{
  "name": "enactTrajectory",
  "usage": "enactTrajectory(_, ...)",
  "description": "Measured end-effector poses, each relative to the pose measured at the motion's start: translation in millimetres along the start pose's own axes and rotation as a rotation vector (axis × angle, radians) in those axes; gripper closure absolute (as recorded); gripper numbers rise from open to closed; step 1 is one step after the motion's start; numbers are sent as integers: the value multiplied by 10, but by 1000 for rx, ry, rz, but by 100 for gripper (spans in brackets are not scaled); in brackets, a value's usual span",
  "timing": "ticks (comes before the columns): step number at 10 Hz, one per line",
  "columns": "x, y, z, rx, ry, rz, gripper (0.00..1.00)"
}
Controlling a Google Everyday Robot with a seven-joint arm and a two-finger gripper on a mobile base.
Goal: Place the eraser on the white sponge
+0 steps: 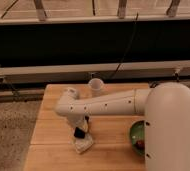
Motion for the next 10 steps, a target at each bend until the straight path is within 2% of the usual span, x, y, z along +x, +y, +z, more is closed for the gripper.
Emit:
enactTrajectory(9,-85,90,20,20,-30,-15,98)
enactTrajectory(10,-86,98,16,22,-32,-15,95)
